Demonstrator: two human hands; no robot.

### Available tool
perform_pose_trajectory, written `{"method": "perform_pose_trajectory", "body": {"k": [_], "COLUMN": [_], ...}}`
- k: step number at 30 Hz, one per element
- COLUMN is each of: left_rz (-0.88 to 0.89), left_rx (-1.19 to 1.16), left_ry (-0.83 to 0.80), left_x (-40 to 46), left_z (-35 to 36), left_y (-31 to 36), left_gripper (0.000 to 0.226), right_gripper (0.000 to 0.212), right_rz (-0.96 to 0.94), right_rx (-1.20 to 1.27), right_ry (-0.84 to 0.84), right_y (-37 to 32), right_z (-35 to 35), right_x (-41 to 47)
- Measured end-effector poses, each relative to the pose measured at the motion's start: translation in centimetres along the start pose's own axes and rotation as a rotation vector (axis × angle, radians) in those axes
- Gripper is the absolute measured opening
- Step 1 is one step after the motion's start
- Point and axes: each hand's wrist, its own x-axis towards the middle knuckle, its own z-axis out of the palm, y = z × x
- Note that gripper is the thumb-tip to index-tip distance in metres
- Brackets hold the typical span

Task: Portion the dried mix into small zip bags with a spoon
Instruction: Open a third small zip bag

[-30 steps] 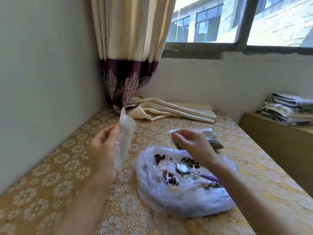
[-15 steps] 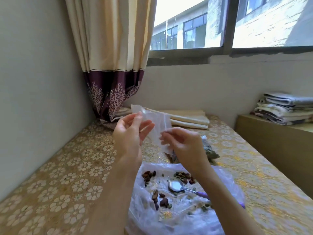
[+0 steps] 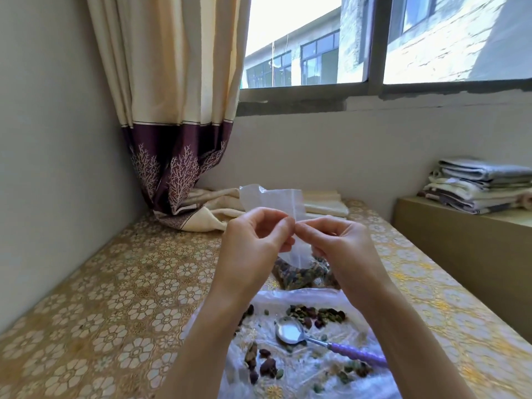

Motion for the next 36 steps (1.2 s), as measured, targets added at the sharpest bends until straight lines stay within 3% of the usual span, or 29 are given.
{"method": "perform_pose_trajectory", "body": {"k": [5, 8, 12, 15, 25, 31, 34, 36], "left_rz": [0.014, -0.015, -0.068, -0.115, -0.134, -0.191, -0.179, -0.137], "left_rx": [0.047, 0.097, -0.006, -0.105, -0.125, -0.201, -0.183, -0.108], "left_ry": [0.008, 0.011, -0.034, -0.049, -0.101, -0.136, -0.147, -0.132], "left_x": [0.0, 0.1, 0.2, 0.3, 0.2, 0.2, 0.2, 0.2], "left_z": [-0.6, -0.5, -0.8, -1.2, -1.3, -2.1, -2.3, -2.1], "left_y": [0.5, 0.1, 0.2, 0.3, 0.3, 0.7, 0.8, 0.8], "left_gripper": [0.017, 0.015, 0.005, 0.006, 0.007, 0.009, 0.009, 0.006], "right_gripper": [0.017, 0.015, 0.025, 0.019, 0.028, 0.014, 0.009, 0.007], "right_rz": [-0.135, -0.155, -0.127, -0.112, -0.146, -0.05, -0.058, -0.135], "right_rx": [-0.164, -0.283, -0.291, -0.262, -0.362, -0.203, -0.116, -0.194], "right_ry": [-0.005, 0.002, -0.011, -0.038, -0.025, -0.244, -0.183, -0.144], "right_y": [-0.2, 0.3, 0.3, 0.2, 0.2, -0.4, -0.3, -0.5], "right_z": [0.5, 0.8, 0.7, 0.6, 1.1, -0.2, -0.3, -0.3], "right_x": [0.0, 0.1, 0.0, 0.0, -0.2, -0.3, -0.1, 0.0]}}
